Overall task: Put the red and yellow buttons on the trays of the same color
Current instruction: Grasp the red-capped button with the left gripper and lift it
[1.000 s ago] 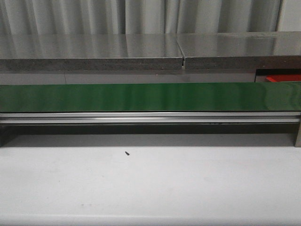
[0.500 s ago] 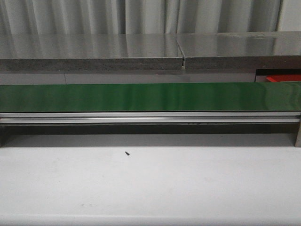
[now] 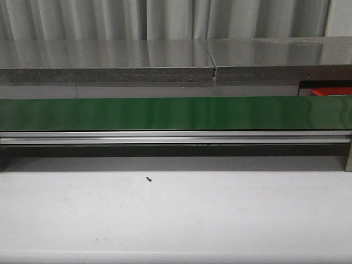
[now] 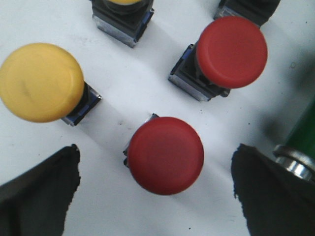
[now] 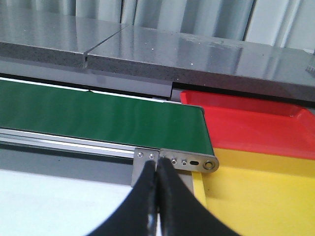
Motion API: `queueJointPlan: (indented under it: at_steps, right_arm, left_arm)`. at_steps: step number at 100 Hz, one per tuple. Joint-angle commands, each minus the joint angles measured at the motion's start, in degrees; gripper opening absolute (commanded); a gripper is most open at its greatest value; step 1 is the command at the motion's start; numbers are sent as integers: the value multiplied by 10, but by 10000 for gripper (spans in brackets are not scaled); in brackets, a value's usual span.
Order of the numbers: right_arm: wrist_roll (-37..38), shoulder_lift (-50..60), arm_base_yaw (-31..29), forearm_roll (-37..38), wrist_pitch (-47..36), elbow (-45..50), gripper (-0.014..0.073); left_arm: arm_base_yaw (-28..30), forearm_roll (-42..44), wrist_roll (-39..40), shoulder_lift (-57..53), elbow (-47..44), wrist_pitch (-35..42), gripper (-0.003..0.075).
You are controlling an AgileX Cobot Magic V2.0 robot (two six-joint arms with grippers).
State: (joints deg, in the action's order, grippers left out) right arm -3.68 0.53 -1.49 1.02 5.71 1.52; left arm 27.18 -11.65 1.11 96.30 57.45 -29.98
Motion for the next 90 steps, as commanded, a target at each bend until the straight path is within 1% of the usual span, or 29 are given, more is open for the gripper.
queueJointPlan:
  at_steps: [1, 11, 36, 43, 62, 74, 82, 90]
  right_arm:
    - [-1, 7, 2, 5, -45, 0, -68]
    - [-1, 7, 2, 5, -45, 0, -68]
    - [-1, 7, 2, 5, -45, 0, -68]
    - [-1, 7, 2, 5, -45, 0, -68]
    - [-1, 7, 2, 5, -45, 0, -68]
    - [-1, 7, 2, 5, -45, 0, -68]
    - [-1, 7, 2, 5, -45, 0, -68]
    - [-1, 7, 2, 5, -45, 0, -68]
  left_arm:
    - [2, -9, 2, -17, 17, 23, 498]
    - [2, -9, 2, -9, 17, 20, 429]
    - [2, -9, 2, 1, 17, 20, 314]
    - [2, -9, 2, 1, 17, 21, 265]
    - [2, -9, 2, -2, 17, 19, 99]
    - [2, -9, -1, -24, 17, 10, 19]
    - [2, -9, -1, -49, 17, 5, -17]
    - [-1, -9, -2, -81, 17, 2, -19]
